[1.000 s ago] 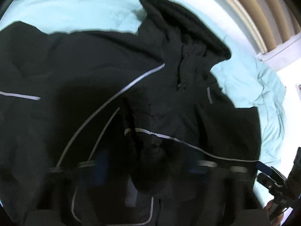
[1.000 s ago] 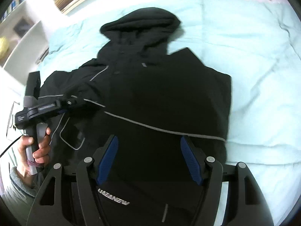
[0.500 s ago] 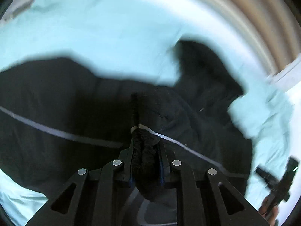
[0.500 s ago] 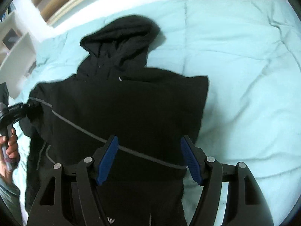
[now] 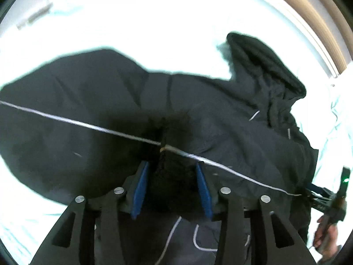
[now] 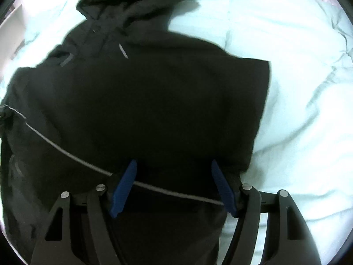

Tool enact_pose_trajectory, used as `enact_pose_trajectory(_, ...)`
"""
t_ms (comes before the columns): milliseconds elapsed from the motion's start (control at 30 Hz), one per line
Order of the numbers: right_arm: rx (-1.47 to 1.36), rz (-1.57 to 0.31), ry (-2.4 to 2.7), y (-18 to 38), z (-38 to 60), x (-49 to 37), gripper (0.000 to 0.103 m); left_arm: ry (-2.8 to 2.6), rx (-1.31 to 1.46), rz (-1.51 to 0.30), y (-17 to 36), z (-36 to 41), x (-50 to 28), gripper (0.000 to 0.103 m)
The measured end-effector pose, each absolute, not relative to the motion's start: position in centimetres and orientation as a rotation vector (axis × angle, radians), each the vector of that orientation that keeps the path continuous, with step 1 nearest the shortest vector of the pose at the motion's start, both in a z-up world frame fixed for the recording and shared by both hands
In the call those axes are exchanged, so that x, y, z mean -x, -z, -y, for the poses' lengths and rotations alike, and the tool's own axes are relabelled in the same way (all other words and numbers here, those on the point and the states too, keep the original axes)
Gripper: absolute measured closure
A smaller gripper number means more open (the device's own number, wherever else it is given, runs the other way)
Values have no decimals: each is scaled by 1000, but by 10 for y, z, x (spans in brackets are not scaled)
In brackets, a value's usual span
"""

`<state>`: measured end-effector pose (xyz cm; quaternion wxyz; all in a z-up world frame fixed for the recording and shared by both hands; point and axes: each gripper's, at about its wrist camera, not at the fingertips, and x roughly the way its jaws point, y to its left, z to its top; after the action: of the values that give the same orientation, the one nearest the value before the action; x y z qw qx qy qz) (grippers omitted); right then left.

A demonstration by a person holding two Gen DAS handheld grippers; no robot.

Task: Fold large clothes

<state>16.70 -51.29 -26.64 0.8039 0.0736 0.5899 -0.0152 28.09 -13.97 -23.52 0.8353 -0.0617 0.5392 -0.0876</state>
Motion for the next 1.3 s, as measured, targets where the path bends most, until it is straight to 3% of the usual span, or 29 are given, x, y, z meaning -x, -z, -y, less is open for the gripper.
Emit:
enact_pose_trajectory(200, -211, -1165, -59, 222, 485, -144, 29, 352, 139, -1059, 201, 183, -259, 42)
enact_pose_trajectory(533, -69, -1299, -30, 286, 440, -139, 28, 373, -9, -1260, 305, 262, -264, 43)
enact_pose_trajectory(800, -130, -1313, -45, 269, 442, -132, 26, 369, 18, -1227, 253, 248, -233, 42)
enact_pose_trajectory(1000, -219, -1282, -80, 232, 446, -65, 25, 343, 47, -1162, 196, 221, -168, 42)
enact_pose_trajectory(1300, -358, -1233, -84, 197, 451, 15, 25, 334, 105, -1133, 157, 196, -89, 42)
